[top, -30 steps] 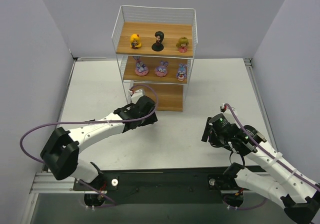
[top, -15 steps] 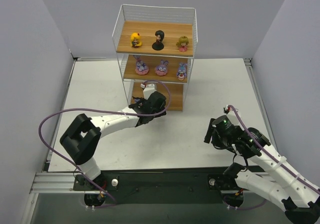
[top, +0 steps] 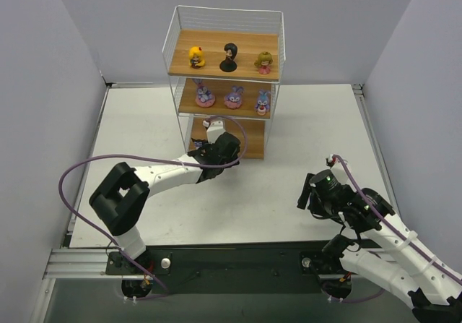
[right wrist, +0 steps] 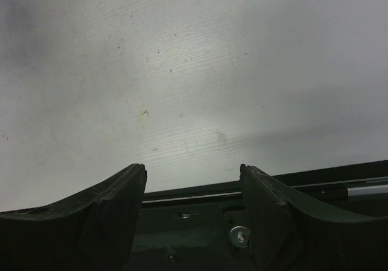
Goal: Place and organize the plastic toys onto the shelf
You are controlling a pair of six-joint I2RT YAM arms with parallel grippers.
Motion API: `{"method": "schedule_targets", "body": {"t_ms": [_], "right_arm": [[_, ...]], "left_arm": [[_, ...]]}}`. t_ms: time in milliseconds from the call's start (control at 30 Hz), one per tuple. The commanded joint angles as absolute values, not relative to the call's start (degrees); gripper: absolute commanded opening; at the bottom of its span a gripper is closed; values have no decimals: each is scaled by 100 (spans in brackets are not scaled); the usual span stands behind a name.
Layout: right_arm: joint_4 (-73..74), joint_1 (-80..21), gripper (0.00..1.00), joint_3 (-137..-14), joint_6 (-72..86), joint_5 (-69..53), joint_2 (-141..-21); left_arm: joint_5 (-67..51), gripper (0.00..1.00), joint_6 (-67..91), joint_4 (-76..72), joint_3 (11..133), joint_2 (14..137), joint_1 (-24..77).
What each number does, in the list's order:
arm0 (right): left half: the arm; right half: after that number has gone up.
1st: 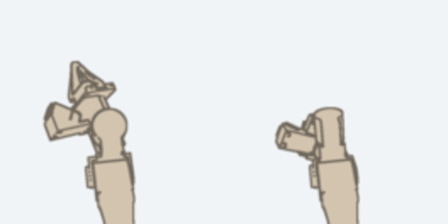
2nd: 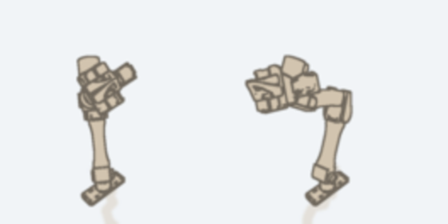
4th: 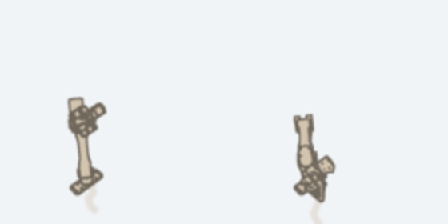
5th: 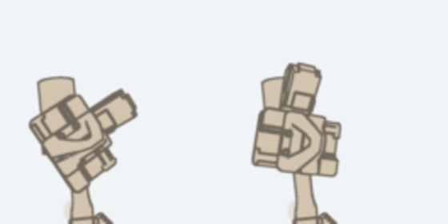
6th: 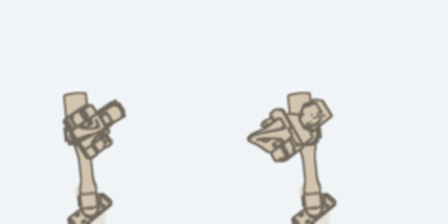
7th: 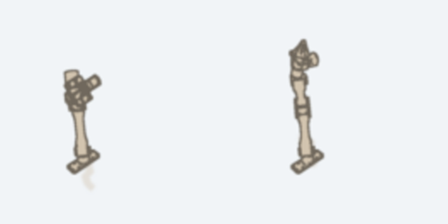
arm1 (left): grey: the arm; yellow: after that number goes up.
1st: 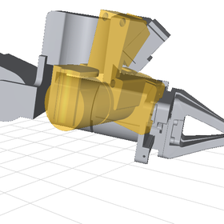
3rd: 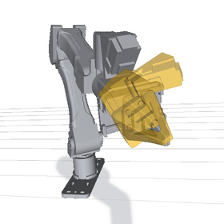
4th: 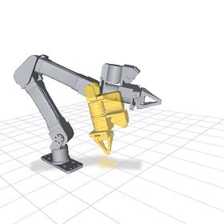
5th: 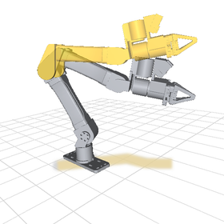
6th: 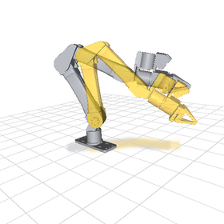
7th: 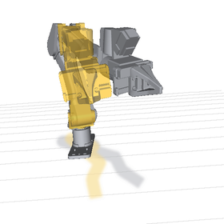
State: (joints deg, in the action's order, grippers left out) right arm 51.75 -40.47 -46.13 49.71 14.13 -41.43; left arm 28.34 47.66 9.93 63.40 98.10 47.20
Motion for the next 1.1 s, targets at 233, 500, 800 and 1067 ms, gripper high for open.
{"method": "schedule_targets", "body": {"t_ms": [233,500,800,1067], "right_arm": [[5458,-4017,64,-4579,5019,1503,-4122],[5475,-4017,63,-4614,5054,1494,-4052],[5484,-4025,63,-4579,5106,1503,-4008],[5467,-4025,63,-4526,5089,1547,-4061]], "left_arm": [[2918,18,5159,378,5897,9474,4693],[2856,18,5150,142,6109,9966,4562],[3040,19,4896,-333,6091,10099,4526],[3348,23,4764,-888,5897,10107,4526]]}}
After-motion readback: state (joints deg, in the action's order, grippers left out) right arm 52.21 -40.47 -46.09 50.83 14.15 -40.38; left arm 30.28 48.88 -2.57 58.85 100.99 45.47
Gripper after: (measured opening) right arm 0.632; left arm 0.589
